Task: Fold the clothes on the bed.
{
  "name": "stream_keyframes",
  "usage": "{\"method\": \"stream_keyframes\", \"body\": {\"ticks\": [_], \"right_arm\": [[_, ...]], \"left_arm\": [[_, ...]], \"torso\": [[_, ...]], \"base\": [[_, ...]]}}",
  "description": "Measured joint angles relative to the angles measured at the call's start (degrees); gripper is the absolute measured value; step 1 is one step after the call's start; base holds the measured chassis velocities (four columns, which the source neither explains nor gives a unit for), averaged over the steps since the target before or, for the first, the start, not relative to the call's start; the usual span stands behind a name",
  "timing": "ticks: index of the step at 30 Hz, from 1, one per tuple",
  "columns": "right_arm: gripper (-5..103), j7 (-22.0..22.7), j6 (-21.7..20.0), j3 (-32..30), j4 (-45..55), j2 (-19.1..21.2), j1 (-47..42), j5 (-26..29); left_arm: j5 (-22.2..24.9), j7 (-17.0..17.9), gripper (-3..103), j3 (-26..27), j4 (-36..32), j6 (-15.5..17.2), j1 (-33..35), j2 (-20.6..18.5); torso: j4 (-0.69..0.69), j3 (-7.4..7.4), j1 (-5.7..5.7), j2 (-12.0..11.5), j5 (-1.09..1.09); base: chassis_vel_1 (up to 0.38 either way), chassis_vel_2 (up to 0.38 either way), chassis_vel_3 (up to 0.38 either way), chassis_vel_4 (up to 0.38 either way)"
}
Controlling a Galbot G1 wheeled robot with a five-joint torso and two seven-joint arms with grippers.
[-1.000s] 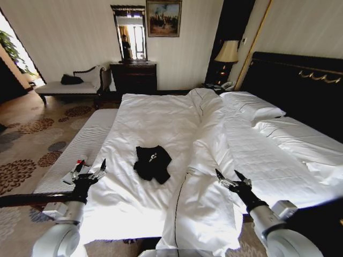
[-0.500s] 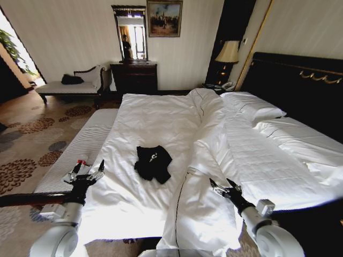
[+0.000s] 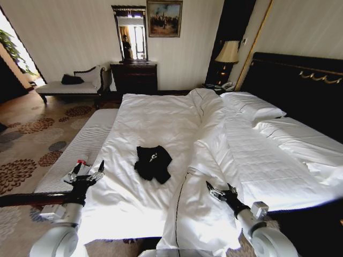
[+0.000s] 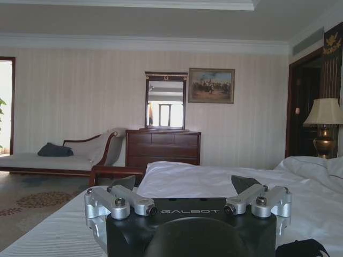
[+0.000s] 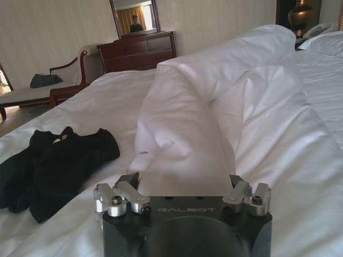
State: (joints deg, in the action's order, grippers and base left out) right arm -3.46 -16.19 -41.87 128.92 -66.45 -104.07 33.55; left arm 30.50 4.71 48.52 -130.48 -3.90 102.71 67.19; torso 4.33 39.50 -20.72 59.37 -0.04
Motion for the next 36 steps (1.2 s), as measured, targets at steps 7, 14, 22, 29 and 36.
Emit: {"method": "stream_keyframes", "body": {"ticks": [7,14,22,29,36], "right_arm": [[65,0.0,0.2,0.0,0.0,0.0,-0.3,-0.4],[32,0.0,0.3,-0.1,0.0,-0.2,-0.5,-0.7],[5,0.0,0.3,-0.2,0.4,-0.2,-0.8,-0.8],[1,0.1,0.3,-0.3,0.6,-0.5,-1.2,-0.9],[1,0.1,0.4,-0.7,1.1,-0.8,-1.5,-1.2]], "left_arm": [[0.0,0.0,100,-0.1,0.0,0.0,-0.1,0.0],[0.1,0.0,100,-0.1,-0.1,0.0,-0.1,-0.2],[0.2,0.1,100,-0.2,-0.2,0.0,-0.5,-0.3],[0.2,0.2,100,-0.2,-0.2,0.0,-0.5,-0.3],[0.3,0.2,100,-0.2,-0.1,0.0,-0.6,-0.2]], "torso": [[0.01,0.00,0.00,0.0,0.00],[0.00,0.00,0.00,0.0,0.00],[0.00,0.00,0.00,0.0,0.00],[0.00,0.00,0.00,0.0,0.00],[0.00,0.00,0.00,0.0,0.01]], "base": [[0.000,0.000,0.000,0.000],[0.000,0.000,0.000,0.000],[0.000,0.000,0.000,0.000],[0.000,0.000,0.000,0.000],[0.000,0.000,0.000,0.000]]}}
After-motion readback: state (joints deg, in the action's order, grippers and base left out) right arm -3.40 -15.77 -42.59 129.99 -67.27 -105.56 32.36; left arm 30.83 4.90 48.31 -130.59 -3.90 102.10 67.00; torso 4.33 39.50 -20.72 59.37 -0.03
